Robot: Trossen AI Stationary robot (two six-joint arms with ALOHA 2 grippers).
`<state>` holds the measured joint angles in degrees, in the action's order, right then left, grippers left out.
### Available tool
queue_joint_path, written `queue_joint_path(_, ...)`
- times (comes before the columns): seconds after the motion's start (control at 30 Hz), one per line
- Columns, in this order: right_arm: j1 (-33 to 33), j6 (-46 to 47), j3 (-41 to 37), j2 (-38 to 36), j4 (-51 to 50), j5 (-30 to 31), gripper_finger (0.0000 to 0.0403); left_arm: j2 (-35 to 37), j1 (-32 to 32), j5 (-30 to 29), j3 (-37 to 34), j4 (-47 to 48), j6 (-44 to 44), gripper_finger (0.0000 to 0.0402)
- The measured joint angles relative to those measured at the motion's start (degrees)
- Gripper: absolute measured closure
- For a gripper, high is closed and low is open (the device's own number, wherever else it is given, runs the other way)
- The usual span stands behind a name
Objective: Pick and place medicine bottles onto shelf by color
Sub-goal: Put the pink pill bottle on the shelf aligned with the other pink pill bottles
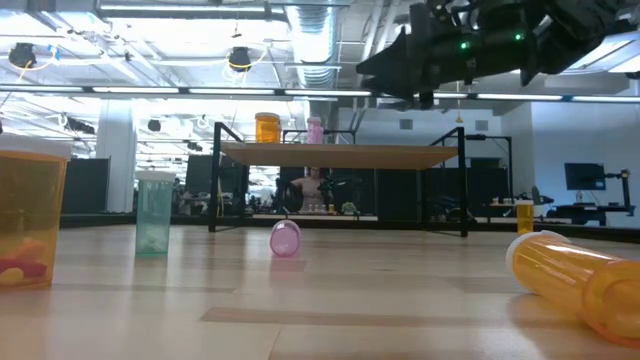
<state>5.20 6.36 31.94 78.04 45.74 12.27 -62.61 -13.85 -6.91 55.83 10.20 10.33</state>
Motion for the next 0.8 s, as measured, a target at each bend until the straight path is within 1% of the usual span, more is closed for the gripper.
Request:
queue_joint_path(0.07, -1.0, 1.8, 0.0, 0.0, -0.2, -0.1, 0.0170, -0.3, -0.1, -1.6, 0.0, 2.7, 2.5, 0.0219)
queue_joint_path(0.13, -1.7, 4.3, 0.0, 0.0, -0.8, -0.2, 0.0170, -0.4, -0.8, -4.7, 0.0, 6.7, 4.7, 0.0219)
queue_joint_path(0.3, -4.3, 8.1, 0.0, 0.0, -5.0, -0.2, 0.0170, -0.4, -2.9, -13.5, 0.0, 17.4, 7.6, 0.0219)
queue_joint_path(0.37, -5.6, 8.6, 0.0, 0.0, -6.6, -0.1, 0.0170, -0.4, -3.8, -17.8, -0.1, 19.0, 10.5, 0.0219)
queue_joint_path(0.47, -7.8, 8.8, 0.0, 0.0, -10.3, 2.6, 0.0170, -0.4, -5.2, -24.2, -2.7, 17.1, 12.8, 0.0219)
queue_joint_path(0.57, -9.8, 9.3, 0.0, 0.0, -11.2, 5.0, 0.0170, -0.4, -6.1, -27.1, -6.6, 10.1, 11.9, 0.0219)
queue_joint_path(0.63, -10.9, 10.5, 0.0, 0.0, -11.6, 5.5, 0.0170, -0.4, -6.2, -26.6, -9.4, 4.5, 10.2, 0.0219)
queue_joint_path(0.7, -11.6, 11.6, 0.8, 0.0, -13.7, 5.6, 0.0170, -0.4, -6.1, -24.5, -11.5, 0.8, 8.4, 0.0219)
queue_joint_path(0.8, -12.9, 12.2, 3.0, 0.0, -17.8, 5.8, 0.0170, -0.4, -5.7, -22.8, -12.2, -0.9, 7.8, 0.0219)
